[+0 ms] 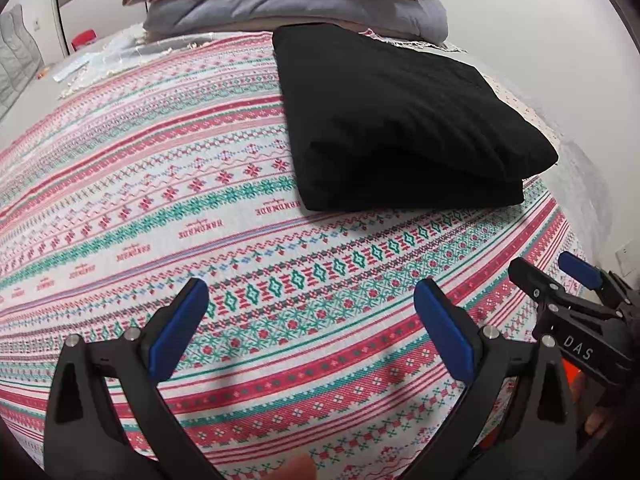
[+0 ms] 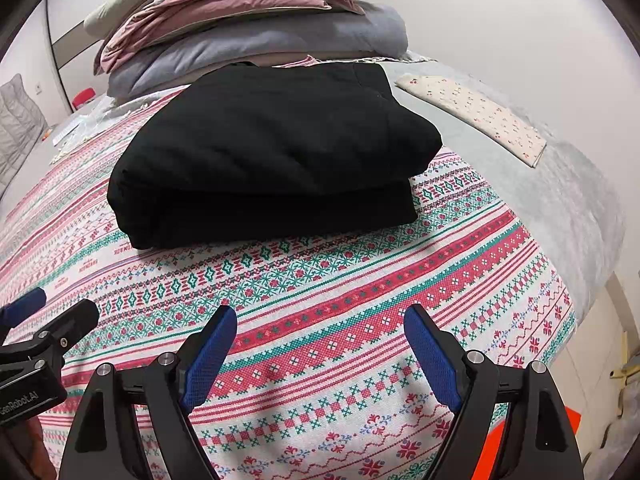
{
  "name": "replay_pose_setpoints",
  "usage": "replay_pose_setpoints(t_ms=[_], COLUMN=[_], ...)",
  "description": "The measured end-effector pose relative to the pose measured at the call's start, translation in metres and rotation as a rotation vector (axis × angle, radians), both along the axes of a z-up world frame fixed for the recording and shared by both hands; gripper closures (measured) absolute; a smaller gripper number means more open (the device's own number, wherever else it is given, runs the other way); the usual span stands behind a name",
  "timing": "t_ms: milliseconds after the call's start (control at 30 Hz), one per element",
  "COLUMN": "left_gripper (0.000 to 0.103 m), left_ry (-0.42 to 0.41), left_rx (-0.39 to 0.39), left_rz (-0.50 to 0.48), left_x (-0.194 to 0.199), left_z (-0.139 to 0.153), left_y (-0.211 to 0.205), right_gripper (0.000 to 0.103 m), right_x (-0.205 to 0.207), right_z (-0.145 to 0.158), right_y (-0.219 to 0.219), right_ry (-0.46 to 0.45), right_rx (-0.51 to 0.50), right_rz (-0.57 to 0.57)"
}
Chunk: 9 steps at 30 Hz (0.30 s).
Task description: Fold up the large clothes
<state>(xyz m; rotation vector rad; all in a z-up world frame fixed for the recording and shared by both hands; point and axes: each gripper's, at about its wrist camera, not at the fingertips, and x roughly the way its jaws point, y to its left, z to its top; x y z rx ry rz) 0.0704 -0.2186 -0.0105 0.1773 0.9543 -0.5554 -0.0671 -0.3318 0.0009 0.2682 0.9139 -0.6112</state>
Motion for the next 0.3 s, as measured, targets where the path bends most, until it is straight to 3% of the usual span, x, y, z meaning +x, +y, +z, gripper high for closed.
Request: replay_pose_setpoints(t_ms=[300], left_gripper=[0.001], left_ry=[0.018], left_rx=[0.011], left_rz=[0.008], left_x=[0.0026], left_z=[-0.0050], left_y=[-0.0022], right_gripper=[0.016], right_x=[-0.0003], right_z=[-0.0003], right_y=[-0.0007], right_ry=[0.000], right_rx=[0.000], right_rz=[-0.001])
